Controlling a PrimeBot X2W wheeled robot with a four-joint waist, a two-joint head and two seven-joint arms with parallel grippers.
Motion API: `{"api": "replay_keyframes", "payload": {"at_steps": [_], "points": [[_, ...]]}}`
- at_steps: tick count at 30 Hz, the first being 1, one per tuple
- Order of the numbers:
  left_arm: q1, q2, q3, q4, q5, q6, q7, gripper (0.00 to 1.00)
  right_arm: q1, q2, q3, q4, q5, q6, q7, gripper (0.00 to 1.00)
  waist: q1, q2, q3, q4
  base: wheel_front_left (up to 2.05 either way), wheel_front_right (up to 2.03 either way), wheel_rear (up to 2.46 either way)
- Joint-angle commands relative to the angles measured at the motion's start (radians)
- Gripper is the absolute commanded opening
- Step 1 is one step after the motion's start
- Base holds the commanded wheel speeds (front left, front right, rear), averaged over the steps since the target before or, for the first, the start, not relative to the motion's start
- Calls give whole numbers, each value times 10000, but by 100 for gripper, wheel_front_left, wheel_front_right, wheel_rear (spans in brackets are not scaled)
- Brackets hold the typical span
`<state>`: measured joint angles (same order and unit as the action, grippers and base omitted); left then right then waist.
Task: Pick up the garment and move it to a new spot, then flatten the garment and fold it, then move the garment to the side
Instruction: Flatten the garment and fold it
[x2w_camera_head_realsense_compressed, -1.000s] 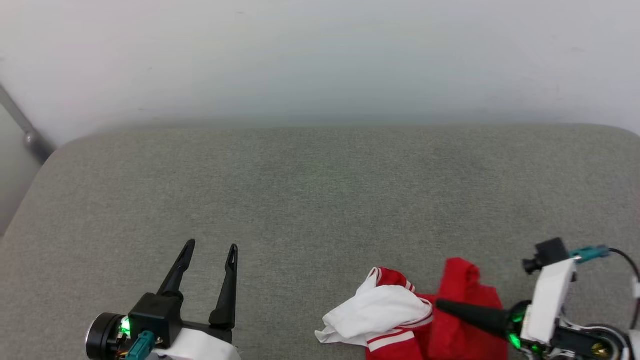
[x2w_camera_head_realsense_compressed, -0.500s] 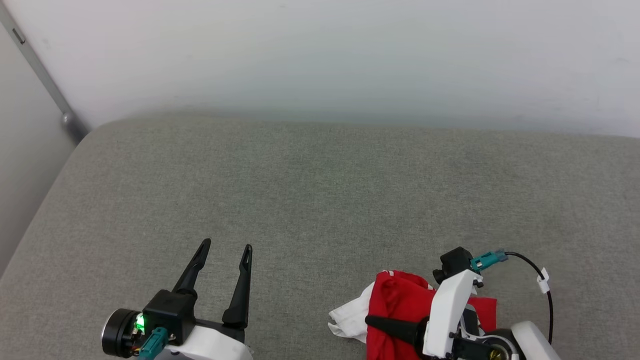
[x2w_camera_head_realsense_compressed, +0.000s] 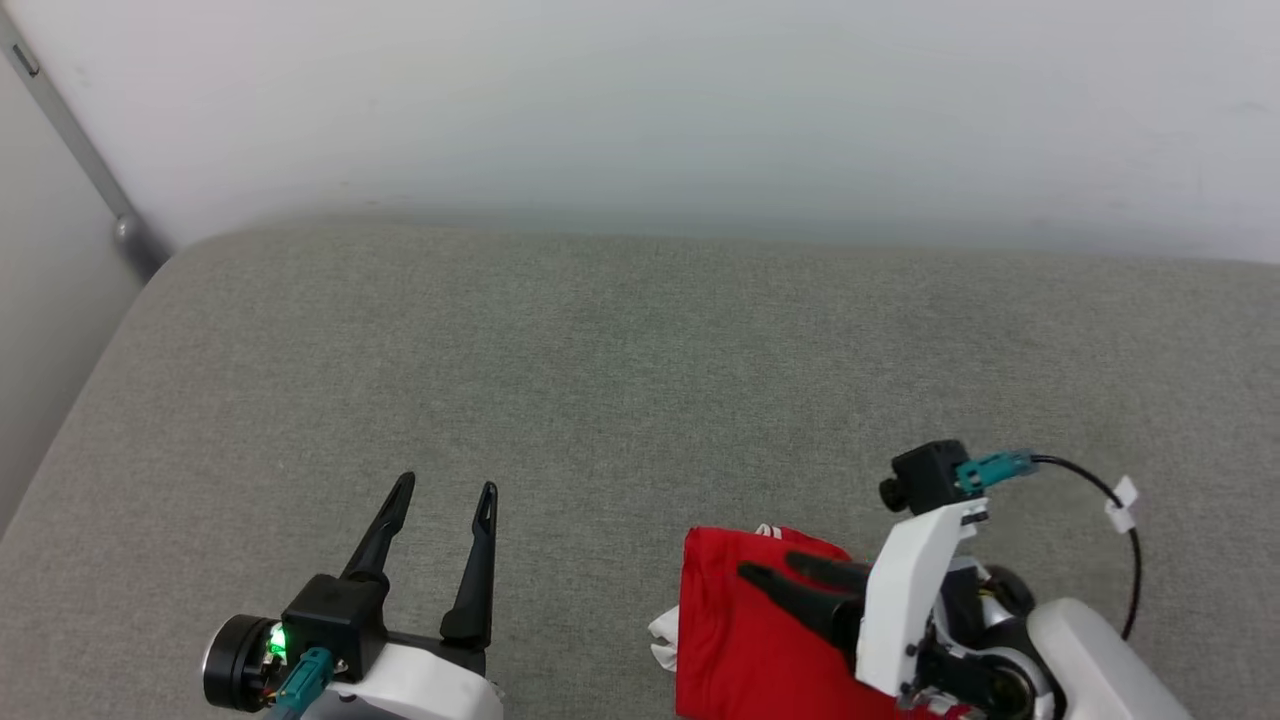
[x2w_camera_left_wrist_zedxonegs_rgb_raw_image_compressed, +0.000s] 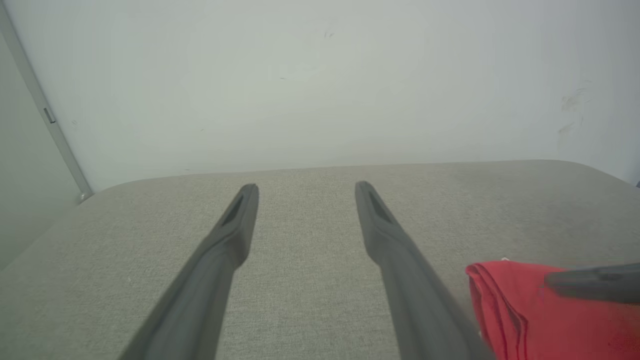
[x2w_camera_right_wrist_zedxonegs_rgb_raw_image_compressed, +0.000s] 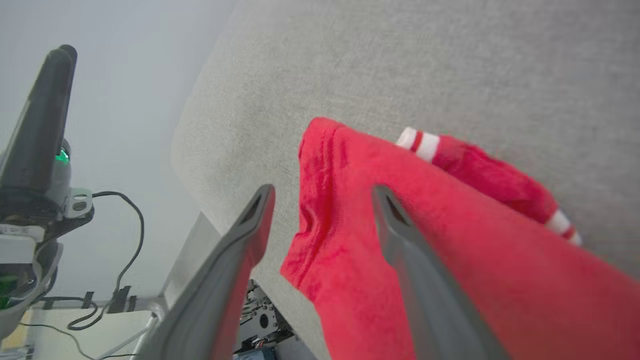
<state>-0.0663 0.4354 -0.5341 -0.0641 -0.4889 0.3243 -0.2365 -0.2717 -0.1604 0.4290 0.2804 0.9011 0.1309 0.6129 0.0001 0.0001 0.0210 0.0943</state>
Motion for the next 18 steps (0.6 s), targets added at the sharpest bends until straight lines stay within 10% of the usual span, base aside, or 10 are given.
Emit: {"api": "replay_keyframes", "payload": {"at_steps": [1,11,18], "points": [[118,24,61,55,-53,40,-54,100,43,-507,-16,-437,-553,-4,-554,100,-1,-1,-119,-150,0,0,0],[447,83,251,173,-222,269,-66,100,1154,-1406,-2315,-1154,-4002,-4,-3215,100,-1,-1,-431,-795,0,0,0],[1030,127,568,288,-389,558,-171,100,3557,-426,-4895,-3467,-6051,-4,-5429,100,-1,-1,-733,-1328,0,0,0]]}}
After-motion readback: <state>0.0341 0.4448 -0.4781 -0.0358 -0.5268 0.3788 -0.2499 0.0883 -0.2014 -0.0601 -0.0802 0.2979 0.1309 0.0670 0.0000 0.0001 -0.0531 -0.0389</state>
